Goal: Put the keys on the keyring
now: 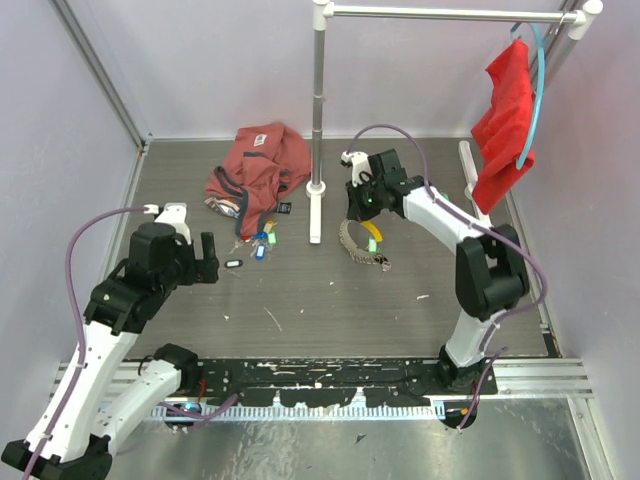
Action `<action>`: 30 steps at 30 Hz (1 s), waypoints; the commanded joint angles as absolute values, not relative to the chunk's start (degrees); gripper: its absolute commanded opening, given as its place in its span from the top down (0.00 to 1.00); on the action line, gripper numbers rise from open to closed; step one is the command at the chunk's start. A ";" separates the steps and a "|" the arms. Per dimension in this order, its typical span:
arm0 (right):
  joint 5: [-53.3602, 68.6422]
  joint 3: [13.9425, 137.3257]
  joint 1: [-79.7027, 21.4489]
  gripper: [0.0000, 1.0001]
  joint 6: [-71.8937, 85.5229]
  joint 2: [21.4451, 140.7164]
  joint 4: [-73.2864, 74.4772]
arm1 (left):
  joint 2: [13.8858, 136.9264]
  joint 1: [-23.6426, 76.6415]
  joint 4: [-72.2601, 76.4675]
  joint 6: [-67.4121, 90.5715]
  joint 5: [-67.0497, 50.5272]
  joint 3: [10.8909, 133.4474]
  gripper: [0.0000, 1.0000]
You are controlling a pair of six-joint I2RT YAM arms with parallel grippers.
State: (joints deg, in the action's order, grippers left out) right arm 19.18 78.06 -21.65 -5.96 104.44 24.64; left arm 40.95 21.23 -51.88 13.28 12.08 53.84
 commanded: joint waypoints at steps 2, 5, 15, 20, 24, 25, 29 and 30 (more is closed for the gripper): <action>15.01 73.04 -25.88 0.99 -6.60 92.18 17.35 | 38.21 21.25 -49.22 12.55 9.27 54.24 0.02; 13.56 69.96 -28.38 0.99 -7.33 86.21 15.93 | 37.26 21.18 -47.76 12.50 6.33 55.45 0.02; 10.44 65.14 -38.67 0.99 -9.61 70.01 17.22 | 37.99 21.20 -42.55 13.94 -8.32 61.03 0.02; 13.10 66.03 -42.11 0.99 -10.50 64.27 20.62 | 37.83 21.29 -40.12 16.42 -15.62 63.57 0.01; 17.25 66.30 -42.34 0.99 -10.25 59.56 22.31 | 37.39 21.43 -37.62 17.86 -20.57 65.23 0.04; 18.48 66.39 -42.36 0.99 -10.09 58.50 22.72 | 37.24 21.45 -36.63 18.33 -21.81 65.45 0.05; 23.48 67.27 -42.36 0.99 -9.12 54.35 23.49 | 37.45 21.53 -31.38 20.08 -27.87 65.72 0.11; 24.78 67.69 -42.36 0.99 -8.94 53.69 23.73 | 37.84 21.65 -30.42 20.24 -30.27 65.93 0.14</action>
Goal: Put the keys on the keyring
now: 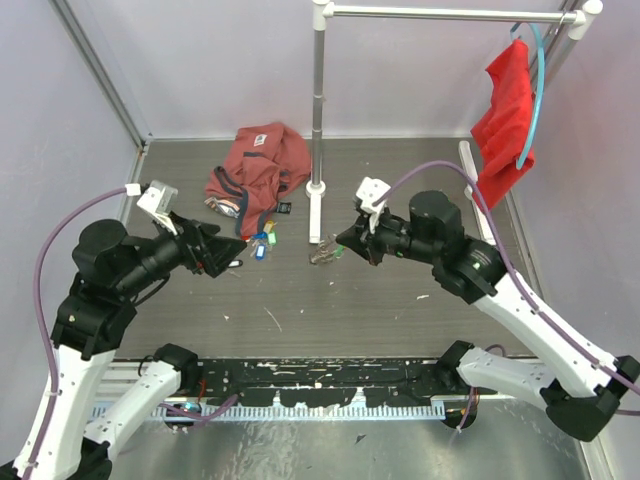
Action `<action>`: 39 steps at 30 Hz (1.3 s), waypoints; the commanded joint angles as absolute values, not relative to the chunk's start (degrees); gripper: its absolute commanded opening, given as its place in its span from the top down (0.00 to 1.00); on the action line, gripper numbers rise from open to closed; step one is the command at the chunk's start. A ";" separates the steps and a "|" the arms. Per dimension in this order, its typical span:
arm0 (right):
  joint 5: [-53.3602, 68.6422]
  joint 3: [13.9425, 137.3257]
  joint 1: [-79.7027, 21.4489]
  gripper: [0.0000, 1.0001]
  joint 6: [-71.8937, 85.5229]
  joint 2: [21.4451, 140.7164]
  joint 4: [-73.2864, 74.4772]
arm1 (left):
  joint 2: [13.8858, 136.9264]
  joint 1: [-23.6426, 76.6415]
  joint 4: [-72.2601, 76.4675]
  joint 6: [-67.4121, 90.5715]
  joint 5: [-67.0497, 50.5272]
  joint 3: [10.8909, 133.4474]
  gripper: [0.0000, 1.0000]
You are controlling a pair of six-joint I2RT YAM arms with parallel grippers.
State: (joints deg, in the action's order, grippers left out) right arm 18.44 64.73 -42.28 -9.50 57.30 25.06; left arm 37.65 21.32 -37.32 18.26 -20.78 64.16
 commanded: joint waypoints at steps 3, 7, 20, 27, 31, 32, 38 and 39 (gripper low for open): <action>28.67 68.74 -42.36 0.99 -8.32 52.26 24.47 | 39.38 22.28 -27.19 21.26 -34.47 66.47 0.17; 30.74 68.59 -42.36 0.99 -7.35 50.16 24.43 | 41.21 25.06 -23.33 21.72 -35.62 67.16 0.17; 38.80 70.30 -42.36 0.99 -5.88 47.30 23.55 | 51.23 49.56 -17.19 8.16 -28.84 69.35 0.34; 42.20 71.68 -42.36 0.99 -6.08 46.97 23.59 | 55.44 51.75 -15.51 8.20 -30.27 71.74 0.62; 42.92 71.94 -42.35 0.99 -6.15 47.17 23.99 | 56.01 52.65 -14.13 8.78 -30.93 72.14 0.66; 42.97 71.93 -42.32 0.99 -6.09 47.23 23.90 | 56.22 53.19 -13.56 8.89 -31.28 72.13 0.67; 43.59 72.70 -42.33 0.99 -5.81 47.39 23.86 | 57.34 56.04 -11.15 7.66 -35.01 72.10 0.68; 43.92 72.91 -42.36 0.99 -5.68 47.36 23.90 | 57.29 56.42 -10.93 7.38 -35.62 72.04 0.68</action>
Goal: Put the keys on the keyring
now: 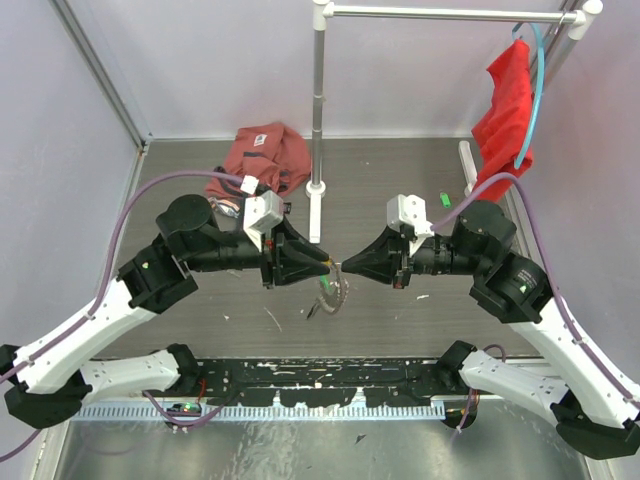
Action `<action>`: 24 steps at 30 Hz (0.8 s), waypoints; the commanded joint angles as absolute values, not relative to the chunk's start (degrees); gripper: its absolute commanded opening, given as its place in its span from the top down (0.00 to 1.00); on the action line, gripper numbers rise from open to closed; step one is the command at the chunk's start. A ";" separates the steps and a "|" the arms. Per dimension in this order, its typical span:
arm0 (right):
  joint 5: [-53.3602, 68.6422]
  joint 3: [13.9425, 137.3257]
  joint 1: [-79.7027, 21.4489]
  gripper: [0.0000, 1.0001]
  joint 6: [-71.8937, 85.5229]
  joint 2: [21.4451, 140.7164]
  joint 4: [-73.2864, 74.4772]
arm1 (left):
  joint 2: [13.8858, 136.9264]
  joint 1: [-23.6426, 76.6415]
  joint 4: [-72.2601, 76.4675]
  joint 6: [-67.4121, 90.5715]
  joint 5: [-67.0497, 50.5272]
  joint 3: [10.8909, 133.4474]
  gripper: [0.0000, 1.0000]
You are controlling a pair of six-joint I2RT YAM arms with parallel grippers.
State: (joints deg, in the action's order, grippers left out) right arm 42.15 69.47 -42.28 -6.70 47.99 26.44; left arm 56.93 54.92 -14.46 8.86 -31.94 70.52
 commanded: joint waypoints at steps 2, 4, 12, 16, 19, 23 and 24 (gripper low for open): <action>44.40 73.18 -42.36 0.99 -5.55 47.09 23.89 | 57.28 56.79 -10.73 6.85 -35.77 71.98 0.68; 44.87 73.19 -42.30 0.99 -5.45 46.79 23.91 | 57.22 56.85 -10.67 6.57 -35.60 71.86 0.68; 45.70 73.03 -42.36 0.99 -5.22 46.27 23.94 | 59.00 57.27 -10.72 7.34 -36.10 72.91 0.73; 45.94 73.03 -42.36 0.99 -5.21 46.10 24.07 | 59.56 57.50 -10.72 7.38 -34.89 73.13 0.73; 45.57 72.92 -42.34 0.99 -5.35 45.88 24.26 | 59.98 57.66 -10.72 7.46 -34.56 73.53 0.74; 45.18 72.86 -42.33 0.99 -5.53 45.87 24.46 | 60.71 58.12 -10.88 7.60 -34.54 74.23 0.90; 45.06 72.89 -42.36 0.99 -5.58 45.83 24.59 | 60.81 58.14 -10.90 7.67 -34.42 74.38 0.94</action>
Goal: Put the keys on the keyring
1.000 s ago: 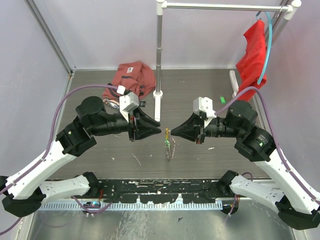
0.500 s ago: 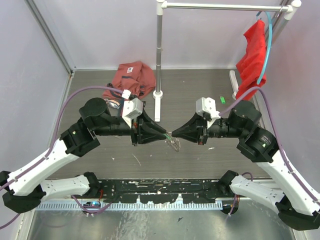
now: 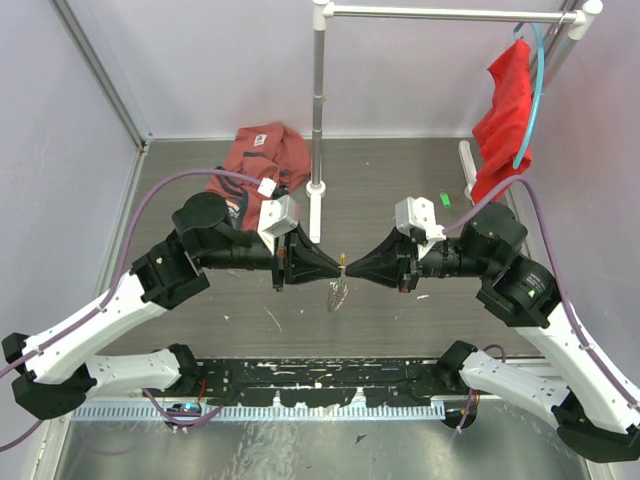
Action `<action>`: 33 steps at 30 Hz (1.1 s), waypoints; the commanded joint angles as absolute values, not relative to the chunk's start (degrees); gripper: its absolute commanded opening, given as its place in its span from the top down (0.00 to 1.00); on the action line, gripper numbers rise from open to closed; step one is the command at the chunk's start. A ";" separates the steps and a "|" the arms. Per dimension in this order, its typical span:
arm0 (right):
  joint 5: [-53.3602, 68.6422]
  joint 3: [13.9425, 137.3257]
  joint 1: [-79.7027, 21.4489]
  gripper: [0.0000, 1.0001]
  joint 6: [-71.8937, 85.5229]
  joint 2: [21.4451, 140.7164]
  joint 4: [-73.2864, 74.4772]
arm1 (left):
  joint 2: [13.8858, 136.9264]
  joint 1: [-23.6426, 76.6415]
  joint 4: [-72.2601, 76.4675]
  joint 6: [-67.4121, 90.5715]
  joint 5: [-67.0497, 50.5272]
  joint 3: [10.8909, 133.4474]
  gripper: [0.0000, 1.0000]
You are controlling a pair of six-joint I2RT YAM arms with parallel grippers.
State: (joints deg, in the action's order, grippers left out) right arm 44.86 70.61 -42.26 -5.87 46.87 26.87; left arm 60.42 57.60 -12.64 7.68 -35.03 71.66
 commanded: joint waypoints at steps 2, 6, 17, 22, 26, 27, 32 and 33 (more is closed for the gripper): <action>44.76 73.03 -42.34 0.99 -5.65 45.79 24.73 | 60.83 58.26 -10.90 7.93 -33.88 74.44 1.00; 43.63 74.13 -42.32 0.91 -6.51 45.42 26.42 | 60.31 58.30 -11.44 8.07 -32.80 74.58 1.00; 36.41 75.87 -42.33 0.55 -7.15 39.55 29.06 | 56.88 58.32 -7.52 9.02 -35.98 72.77 1.00; 32.51 73.94 -42.35 0.53 -4.43 37.27 24.60 | 55.33 58.32 -3.94 9.98 -36.20 71.69 1.00; 26.79 74.07 -42.36 0.54 -1.80 38.32 24.11 | 55.31 58.29 -7.59 7.99 -31.24 72.92 1.00; 25.86 73.86 -42.35 0.55 -1.93 38.83 24.43 | 55.31 58.32 -8.60 7.05 -29.81 73.13 1.00; 23.61 71.42 -42.36 0.58 -0.92 40.34 25.08 | 55.99 58.30 -16.43 1.53 -25.33 75.47 1.00; 23.30 71.15 -42.35 0.59 -0.95 40.61 25.50 | 56.13 58.32 -17.81 0.66 -24.85 76.11 1.00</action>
State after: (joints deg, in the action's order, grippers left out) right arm 27.20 72.40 -42.26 -2.81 38.96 27.00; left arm 55.92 58.24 -12.84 5.50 -29.26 72.49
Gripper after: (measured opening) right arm 0.426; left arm 0.008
